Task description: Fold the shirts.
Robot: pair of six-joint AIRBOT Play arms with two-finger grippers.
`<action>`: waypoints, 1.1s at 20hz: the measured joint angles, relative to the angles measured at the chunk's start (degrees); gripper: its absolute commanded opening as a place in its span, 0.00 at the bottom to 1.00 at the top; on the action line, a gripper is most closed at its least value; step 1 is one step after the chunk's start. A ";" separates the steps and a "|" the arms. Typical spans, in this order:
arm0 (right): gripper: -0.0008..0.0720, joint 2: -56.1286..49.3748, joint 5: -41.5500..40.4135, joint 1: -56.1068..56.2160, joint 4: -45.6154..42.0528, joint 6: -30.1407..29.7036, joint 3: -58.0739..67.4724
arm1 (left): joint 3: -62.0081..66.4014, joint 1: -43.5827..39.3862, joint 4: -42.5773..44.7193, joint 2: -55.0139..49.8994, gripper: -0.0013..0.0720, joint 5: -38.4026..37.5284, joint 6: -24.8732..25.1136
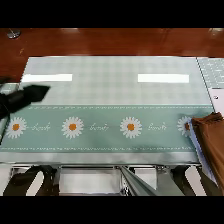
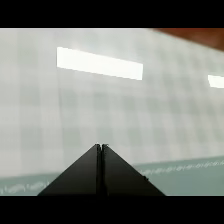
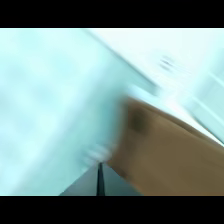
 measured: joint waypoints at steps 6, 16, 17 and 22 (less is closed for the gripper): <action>0.05 -12.55 -12.76 35.12 -5.25 -1.01 1.73 | 27.52 -12.61 17.38 -20.17 0.05 -9.70 -8.31; 0.05 -30.53 -12.13 51.67 -14.91 6.71 -4.39 | 27.43 -18.03 37.66 -34.58 0.06 -18.16 -20.55; 0.05 -30.95 -12.02 51.89 -14.93 7.10 -4.52 | 27.36 -18.08 38.03 -35.28 0.06 -18.14 -20.94; 0.05 -31.80 -12.17 52.26 -15.32 8.02 -4.83 | 27.19 -18.14 38.86 -37.92 0.06 -18.60 -21.59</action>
